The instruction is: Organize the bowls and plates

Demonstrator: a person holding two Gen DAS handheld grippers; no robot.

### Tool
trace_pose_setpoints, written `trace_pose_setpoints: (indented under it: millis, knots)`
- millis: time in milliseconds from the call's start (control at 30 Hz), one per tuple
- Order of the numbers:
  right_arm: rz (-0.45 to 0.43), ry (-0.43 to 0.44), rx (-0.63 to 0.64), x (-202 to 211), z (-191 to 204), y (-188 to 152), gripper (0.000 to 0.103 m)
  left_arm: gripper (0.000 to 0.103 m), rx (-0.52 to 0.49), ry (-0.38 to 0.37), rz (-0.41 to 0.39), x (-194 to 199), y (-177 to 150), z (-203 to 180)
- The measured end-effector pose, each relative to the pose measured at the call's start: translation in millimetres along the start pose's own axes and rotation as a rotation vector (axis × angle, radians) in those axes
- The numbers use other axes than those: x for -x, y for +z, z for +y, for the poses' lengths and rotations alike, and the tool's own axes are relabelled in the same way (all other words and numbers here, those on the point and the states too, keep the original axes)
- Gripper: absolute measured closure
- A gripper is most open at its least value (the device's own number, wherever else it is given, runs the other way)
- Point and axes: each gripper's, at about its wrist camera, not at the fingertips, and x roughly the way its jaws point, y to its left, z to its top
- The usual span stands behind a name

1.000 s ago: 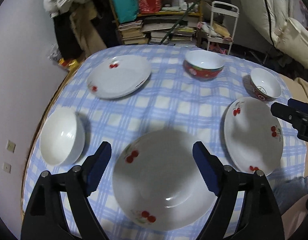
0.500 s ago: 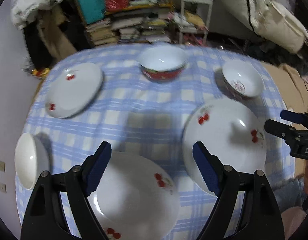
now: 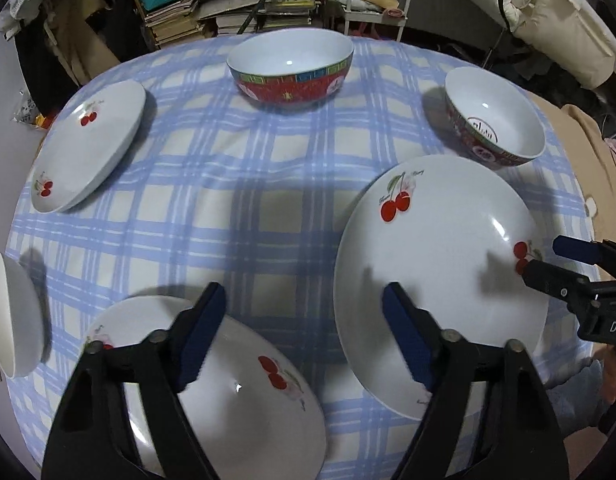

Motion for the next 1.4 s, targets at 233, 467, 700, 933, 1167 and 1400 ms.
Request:
trace_pose_setpoints:
  millis: [233, 467, 700, 933, 1167, 1400]
  knots:
    - [0.038, 0.034, -0.01, -9.1, -4.9, -4.0, 0.041, 0.051, 0.029, -0.058, 0.009, -12.1, 0.7, -1.1]
    - [0.055, 0.077, -0.028, -12.7, -9.0, -5.5, 0.083, 0.061, 0.036, -0.108, 0.059, -27.9, -4.2, -9.1]
    - [0.019, 0.087, -0.05, -9.2, -12.8, -4.1, 0.085, 0.082, -0.021, -0.075, 0.043, -21.1, -2.2, -19.9]
    - [0.008, 0.067, -0.059, -7.2, -12.3, -1.5, 0.087, 0.083, 0.008, -0.125, 0.041, -6.2, -0.4, -12.9]
    - [-0.014, 0.116, -0.088, 4.1, -7.0, 2.3, 0.087, 0.083, 0.033, -0.104, 0.028, 10.5, -2.6, -3.3]
    - [-0.026, 0.139, -0.051, 17.9, 26.3, 8.9, 0.087, 0.083, 0.066, -0.083, -0.002, 39.5, -8.8, 23.7]
